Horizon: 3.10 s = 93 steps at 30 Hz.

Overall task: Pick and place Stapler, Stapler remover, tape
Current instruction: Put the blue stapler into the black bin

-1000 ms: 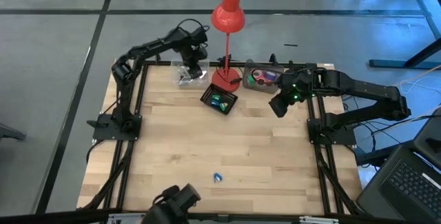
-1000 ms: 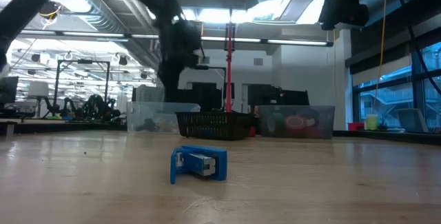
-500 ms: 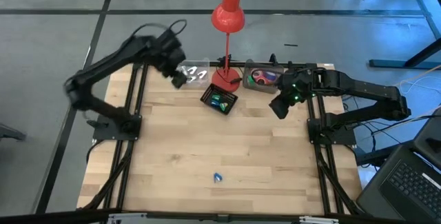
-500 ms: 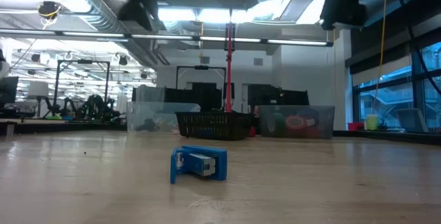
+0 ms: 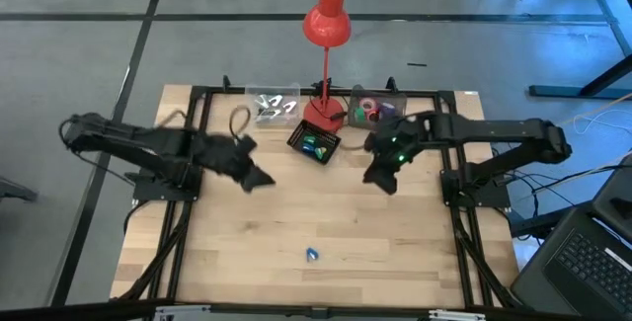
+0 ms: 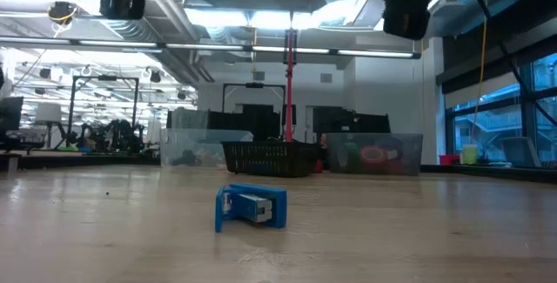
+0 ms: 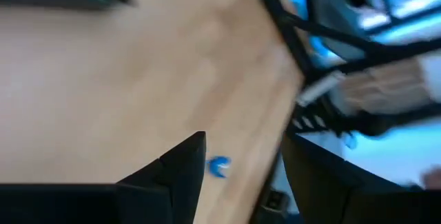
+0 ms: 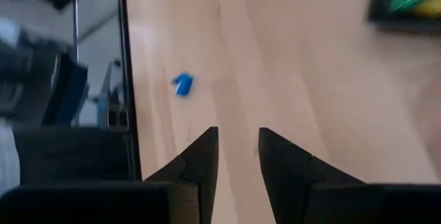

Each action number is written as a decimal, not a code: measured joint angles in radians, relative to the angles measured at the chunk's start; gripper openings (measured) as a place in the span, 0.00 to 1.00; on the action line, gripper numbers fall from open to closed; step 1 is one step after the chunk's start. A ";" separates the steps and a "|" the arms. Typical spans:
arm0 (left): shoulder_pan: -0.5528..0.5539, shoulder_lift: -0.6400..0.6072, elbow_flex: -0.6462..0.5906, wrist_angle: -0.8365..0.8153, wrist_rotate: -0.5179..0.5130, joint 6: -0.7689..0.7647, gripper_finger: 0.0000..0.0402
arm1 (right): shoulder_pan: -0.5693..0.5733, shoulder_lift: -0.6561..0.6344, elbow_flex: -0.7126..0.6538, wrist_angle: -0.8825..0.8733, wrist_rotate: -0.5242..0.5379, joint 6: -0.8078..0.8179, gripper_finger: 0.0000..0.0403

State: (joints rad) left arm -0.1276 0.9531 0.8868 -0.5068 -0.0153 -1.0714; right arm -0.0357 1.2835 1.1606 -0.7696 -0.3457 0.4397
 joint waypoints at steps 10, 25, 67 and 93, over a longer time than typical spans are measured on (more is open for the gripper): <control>-0.252 0.321 -0.132 0.456 0.021 -0.057 0.47 | 0.057 0.024 0.000 -0.093 0.032 -0.013 0.26; -0.214 0.834 0.346 0.042 0.103 1.368 0.47 | 0.056 -0.002 0.000 -0.139 0.038 -0.029 0.26; -0.192 1.107 0.442 0.201 0.297 1.770 0.46 | 0.056 -0.002 0.000 -0.169 0.039 0.020 0.26; 0.071 0.839 0.463 -0.096 0.138 1.494 0.11 | 0.055 -0.002 0.000 -0.162 0.041 0.025 0.26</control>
State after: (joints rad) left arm -0.0571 1.7920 1.3495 -0.6023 0.1228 0.4227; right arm 0.0193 1.2812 1.1606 -0.9316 -0.3047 0.4648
